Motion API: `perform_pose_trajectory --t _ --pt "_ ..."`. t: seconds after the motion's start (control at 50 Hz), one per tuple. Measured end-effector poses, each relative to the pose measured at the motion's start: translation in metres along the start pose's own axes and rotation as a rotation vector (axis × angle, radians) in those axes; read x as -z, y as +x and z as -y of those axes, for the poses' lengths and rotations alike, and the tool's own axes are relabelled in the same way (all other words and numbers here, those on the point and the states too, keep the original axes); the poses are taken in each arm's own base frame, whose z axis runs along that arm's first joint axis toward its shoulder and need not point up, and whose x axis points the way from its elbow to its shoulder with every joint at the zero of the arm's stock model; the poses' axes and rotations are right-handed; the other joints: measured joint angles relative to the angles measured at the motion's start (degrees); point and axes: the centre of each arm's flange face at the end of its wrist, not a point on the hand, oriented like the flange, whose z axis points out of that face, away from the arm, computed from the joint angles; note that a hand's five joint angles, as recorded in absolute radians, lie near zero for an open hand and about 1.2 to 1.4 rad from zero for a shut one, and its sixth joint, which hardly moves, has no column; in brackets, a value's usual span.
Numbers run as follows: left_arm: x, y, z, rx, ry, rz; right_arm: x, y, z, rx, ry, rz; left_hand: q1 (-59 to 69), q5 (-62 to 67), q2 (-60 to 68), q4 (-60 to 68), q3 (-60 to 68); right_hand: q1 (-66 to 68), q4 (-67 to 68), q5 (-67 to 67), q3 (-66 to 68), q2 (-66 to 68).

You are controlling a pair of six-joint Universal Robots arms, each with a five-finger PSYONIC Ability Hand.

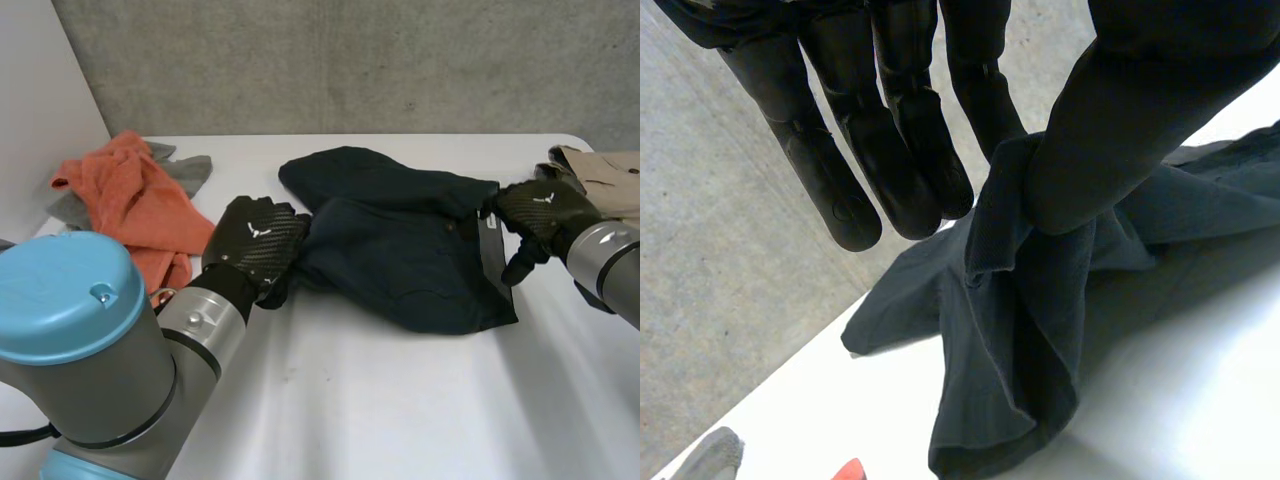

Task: Fold the laundry.

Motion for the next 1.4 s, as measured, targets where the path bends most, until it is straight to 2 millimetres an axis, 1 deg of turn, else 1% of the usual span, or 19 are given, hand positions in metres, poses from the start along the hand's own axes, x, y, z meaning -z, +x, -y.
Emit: perform_pose_trajectory --t 0.1,0.28,0.38,0.42,0.48,0.52,0.6,0.68,0.8,0.92,0.94,0.96,1.02,1.12,1.2,1.26,1.34,1.38,1.4 --pt "-0.003 -0.004 0.007 0.002 0.022 0.012 0.001 -0.005 -0.001 -0.001 -0.013 0.024 0.0 0.0 0.0 0.0 0.0 -1.8 -1.6 -1.6 -1.1 -1.2" --pt "-0.018 -0.016 0.035 0.011 0.114 0.053 -0.011 -0.040 -0.033 0.055 -0.111 0.138 0.0 0.0 0.0 0.0 0.0 -1.8 -1.9 -2.0 -1.1 -1.2" --pt "-0.022 -0.021 0.046 0.016 0.149 0.067 -0.016 -0.049 -0.047 0.102 -0.135 0.163 0.0 0.0 0.0 0.0 0.0 -1.8 -1.6 -1.5 -1.1 -1.2" --pt "-0.023 -0.021 0.047 0.018 0.151 0.068 -0.022 -0.052 -0.055 0.128 -0.132 0.159 0.0 0.0 0.0 0.0 0.0 6.7 7.5 8.5 6.3 5.8" --pt "-0.022 -0.021 0.044 0.017 0.138 0.065 -0.030 -0.049 -0.060 0.148 -0.108 0.122 0.0 0.0 0.0 0.0 0.0 32.1 35.6 36.5 34.5 35.1" --pt "-0.020 -0.019 0.039 0.016 0.122 0.059 -0.033 -0.047 -0.061 0.157 -0.096 0.089 0.0 0.0 0.0 0.0 0.0 36.6 41.4 42.3 40.4 40.9" --pt "-0.014 -0.015 0.028 0.009 0.081 0.043 -0.033 -0.039 -0.056 0.174 -0.071 0.027 0.0 0.0 0.0 0.0 0.0 37.2 43.8 43.4 42.6 42.1" --pt "0.002 -0.009 0.013 -0.012 0.002 0.011 -0.016 -0.033 -0.042 0.222 -0.054 -0.014 0.0 0.0 0.0 0.0 0.0 37.2 43.9 43.4 42.6 42.1" --pt "0.034 0.000 -0.007 -0.079 -0.155 -0.060 0.032 -0.037 -0.036 0.380 -0.161 0.048 0.0 0.0 0.0 0.0 0.0 37.2 43.9 43.4 42.6 42.4" --pt "0.089 0.021 -0.026 -0.176 -0.377 -0.227 0.081 -0.047 -0.047 0.489 -0.358 0.205 0.0 0.0 0.0 0.0 0.0 37.2 43.9 43.4 42.6 42.5" --pt "0.104 0.026 -0.028 -0.198 -0.423 -0.272 0.095 -0.049 -0.048 0.502 -0.399 0.245 0.0 0.0 0.0 0.0 0.0 37.2 43.9 43.4 42.6 42.5" --pt "0.107 0.028 -0.028 -0.202 -0.433 -0.282 0.097 -0.049 -0.048 0.503 -0.405 0.251 0.0 0.0 0.0 0.0 0.0 37.2 43.9 43.4 42.6 42.5" --pt "0.135 0.038 -0.027 -0.244 -0.488 -0.372 0.118 -0.051 -0.046 0.512 -0.436 0.288 0.0 0.0 0.0 0.0 0.0 37.2 44.0 43.4 42.6 42.5" --pt "0.153 0.045 -0.016 -0.274 -0.476 -0.429 0.133 -0.050 -0.040 0.514 -0.411 0.281 0.0 0.0 0.0 0.0 0.0 37.2 44.0 43.4 42.6 42.5" --pt "0.144 0.047 -0.004 -0.278 -0.424 -0.424 0.134 -0.046 -0.036 0.509 -0.381 0.263 0.0 0.0 0.0 0.0 0.0 37.2 44.0 43.4 42.6 42.5" --pt "0.125 0.049 0.004 -0.277 -0.376 -0.396 0.131 -0.041 -0.033 0.503 -0.364 0.245 0.0 0.0 0.0 0.0 0.0 37.2 44.0 43.4 42.6 42.5" --pt "0.063 0.040 0.009 -0.280 -0.289 -0.283 0.103 -0.026 -0.026 0.471 -0.307 0.194 0.0 0.0 0.0 0.0 0.0 37.2 44.0 43.4 42.6 42.5" --pt "0.042 0.034 0.009 -0.287 -0.265 -0.242 0.093 -0.022 -0.025 0.459 -0.287 0.178 0.0 0.0 0.0 0.0 0.0 37.2 44.0 43.4 42.6 42.5" --pt "0.020 0.028 0.008 -0.299 -0.235 -0.200 0.081 -0.017 -0.025 0.442 -0.265 0.158 0.0 0.0 0.0 0.0 0.0 37.2 44.0 43.4 42.6 42.5"
